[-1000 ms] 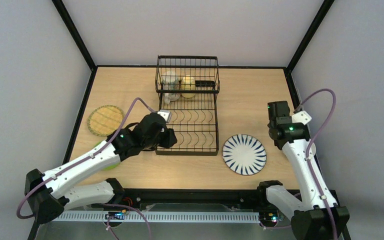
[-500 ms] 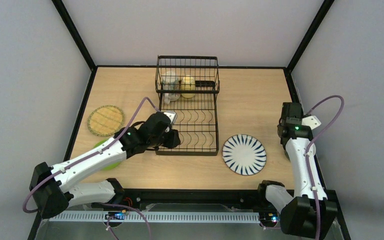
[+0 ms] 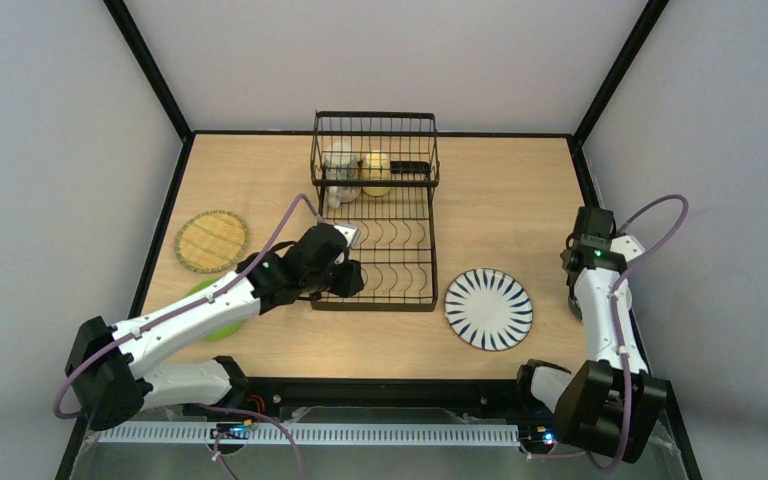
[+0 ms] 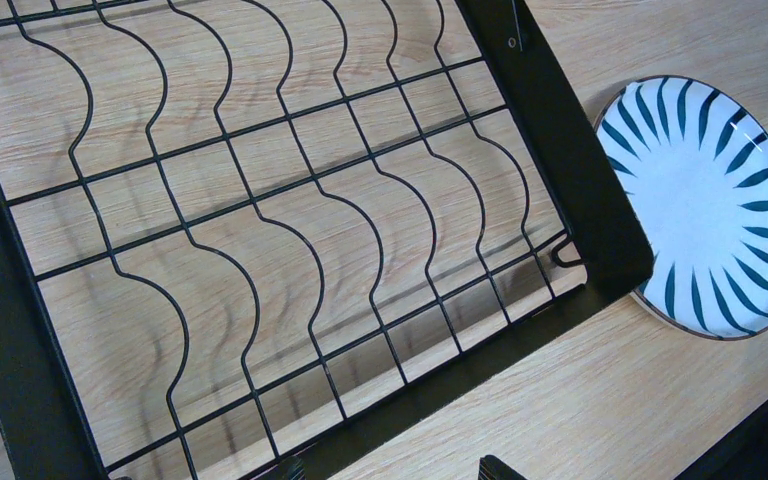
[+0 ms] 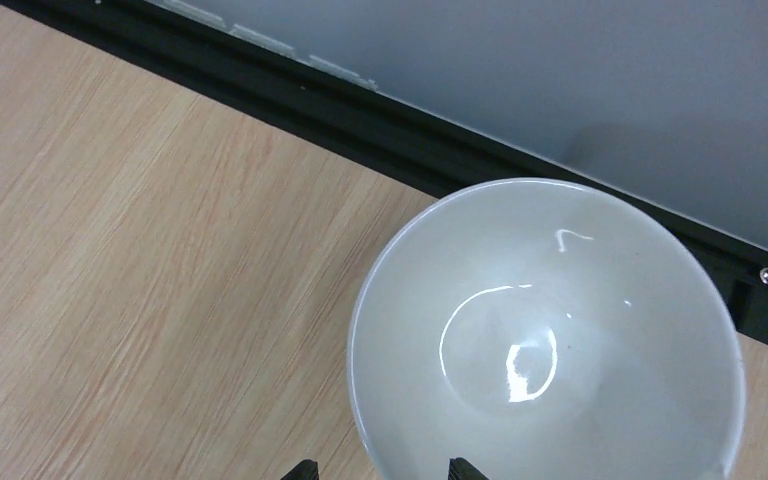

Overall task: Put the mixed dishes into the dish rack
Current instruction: Grab the bowl at the center of the board.

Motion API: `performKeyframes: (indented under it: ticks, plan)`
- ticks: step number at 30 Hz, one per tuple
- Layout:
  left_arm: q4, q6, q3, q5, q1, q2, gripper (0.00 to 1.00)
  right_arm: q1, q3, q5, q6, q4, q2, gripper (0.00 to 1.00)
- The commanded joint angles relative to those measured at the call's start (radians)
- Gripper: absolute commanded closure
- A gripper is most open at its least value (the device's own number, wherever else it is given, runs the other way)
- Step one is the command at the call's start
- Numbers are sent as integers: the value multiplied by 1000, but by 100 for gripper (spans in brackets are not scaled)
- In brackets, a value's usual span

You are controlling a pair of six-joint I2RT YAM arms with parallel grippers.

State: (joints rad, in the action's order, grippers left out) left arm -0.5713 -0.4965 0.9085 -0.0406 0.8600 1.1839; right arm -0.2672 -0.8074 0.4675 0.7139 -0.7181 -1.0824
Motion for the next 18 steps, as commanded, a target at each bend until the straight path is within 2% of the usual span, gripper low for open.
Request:
performKeyframes:
  ticks: [1, 18]
  plan:
    - [16, 16, 20, 6, -1, 14, 1, -5, 12, -21, -19, 67, -35, 27]
    - [45, 10, -5, 27, -43, 37, 1, -30, 22, -57, -39, 136, -164, 29]
